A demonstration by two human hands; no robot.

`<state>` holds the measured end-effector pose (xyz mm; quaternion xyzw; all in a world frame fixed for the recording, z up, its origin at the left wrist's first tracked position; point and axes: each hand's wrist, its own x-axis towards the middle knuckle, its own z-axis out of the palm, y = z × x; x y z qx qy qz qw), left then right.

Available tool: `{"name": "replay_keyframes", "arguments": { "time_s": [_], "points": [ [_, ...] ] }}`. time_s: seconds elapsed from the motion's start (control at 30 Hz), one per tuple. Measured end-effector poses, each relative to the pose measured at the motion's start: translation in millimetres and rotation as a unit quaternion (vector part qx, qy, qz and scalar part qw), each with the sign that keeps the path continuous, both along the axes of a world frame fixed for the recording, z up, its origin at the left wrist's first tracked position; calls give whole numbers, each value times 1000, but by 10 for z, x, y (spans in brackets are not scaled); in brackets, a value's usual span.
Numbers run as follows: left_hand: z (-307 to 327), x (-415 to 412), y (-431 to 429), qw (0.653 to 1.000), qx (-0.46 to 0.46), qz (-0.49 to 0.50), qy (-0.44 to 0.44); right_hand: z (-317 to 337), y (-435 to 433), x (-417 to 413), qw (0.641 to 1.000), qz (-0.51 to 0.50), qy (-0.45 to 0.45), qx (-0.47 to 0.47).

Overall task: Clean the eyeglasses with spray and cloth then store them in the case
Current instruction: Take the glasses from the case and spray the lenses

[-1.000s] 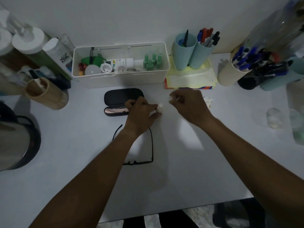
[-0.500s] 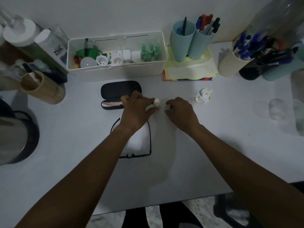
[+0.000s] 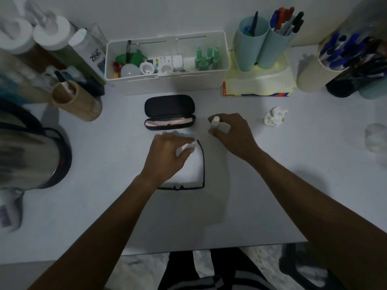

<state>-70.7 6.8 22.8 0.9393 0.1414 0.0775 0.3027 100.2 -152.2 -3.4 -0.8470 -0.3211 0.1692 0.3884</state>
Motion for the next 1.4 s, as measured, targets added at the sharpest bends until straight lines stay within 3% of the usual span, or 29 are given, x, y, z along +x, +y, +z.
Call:
{"name": "replay_keyframes", "arguments": {
  "time_s": [0.13,0.3,0.53,0.8,1.07,1.23,1.4],
  "points": [
    [124,-517,36,992,-35,-36,115,-5,20,-120,1000,-16,-19,3],
    [146,-763,86,986,11,-92,142,21,-66,-418,999,-33,-2,34],
    [5,-758,38,984,24,-146,97,80,-235,-808,996,-81,22,16],
    [-13,-784,-7,993,2,-109,48,276,-389,-1239,988,-148,47,26],
    [523,-890,45,978,-204,25,37,814,-439,-1685,962,-206,118,134],
    [1136,-960,157,902,-421,81,54,1363,-339,-1899,949,-199,153,190],
    [1793,-963,120,841,-528,111,49,1887,-199,-1933,935,-157,204,243]
  ]
}}
